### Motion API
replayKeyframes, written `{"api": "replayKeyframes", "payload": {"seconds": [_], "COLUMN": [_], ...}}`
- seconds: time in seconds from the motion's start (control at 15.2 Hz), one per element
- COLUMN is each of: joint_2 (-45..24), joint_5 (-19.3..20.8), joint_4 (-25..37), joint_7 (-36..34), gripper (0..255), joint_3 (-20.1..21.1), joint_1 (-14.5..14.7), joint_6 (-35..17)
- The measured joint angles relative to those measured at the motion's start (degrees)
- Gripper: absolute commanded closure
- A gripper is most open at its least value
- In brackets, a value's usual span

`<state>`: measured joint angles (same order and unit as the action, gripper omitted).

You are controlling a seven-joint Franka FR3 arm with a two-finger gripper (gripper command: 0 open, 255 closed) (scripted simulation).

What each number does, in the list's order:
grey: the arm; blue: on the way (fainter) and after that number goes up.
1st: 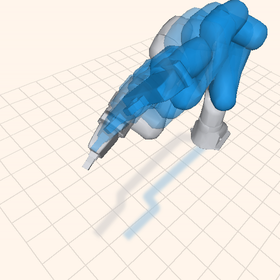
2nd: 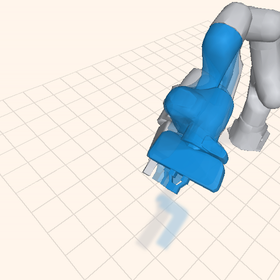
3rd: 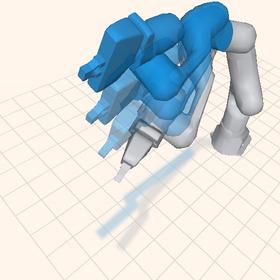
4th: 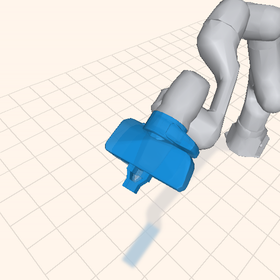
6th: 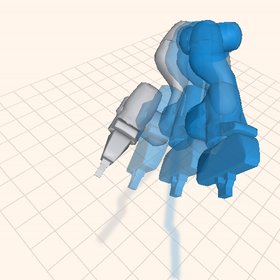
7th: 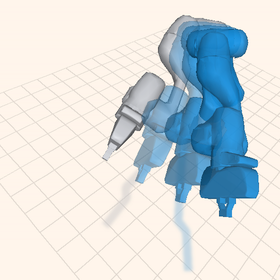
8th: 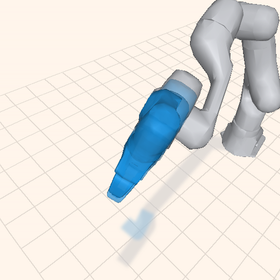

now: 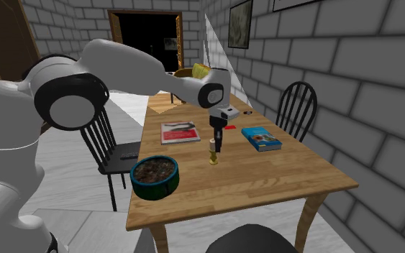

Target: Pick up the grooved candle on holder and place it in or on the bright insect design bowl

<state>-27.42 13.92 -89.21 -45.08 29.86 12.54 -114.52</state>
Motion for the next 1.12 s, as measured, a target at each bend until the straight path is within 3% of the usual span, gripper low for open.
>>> {"api": "replayKeyframes", "payload": {"seconds": [1.12], "joint_2": [2.3], "joint_5": [-1.6], "joint_4": [10.0], "joint_7": [1.2], "gripper": [255], "joint_3": [1.0], "joint_1": [0.6], "joint_6": [11.9]}}
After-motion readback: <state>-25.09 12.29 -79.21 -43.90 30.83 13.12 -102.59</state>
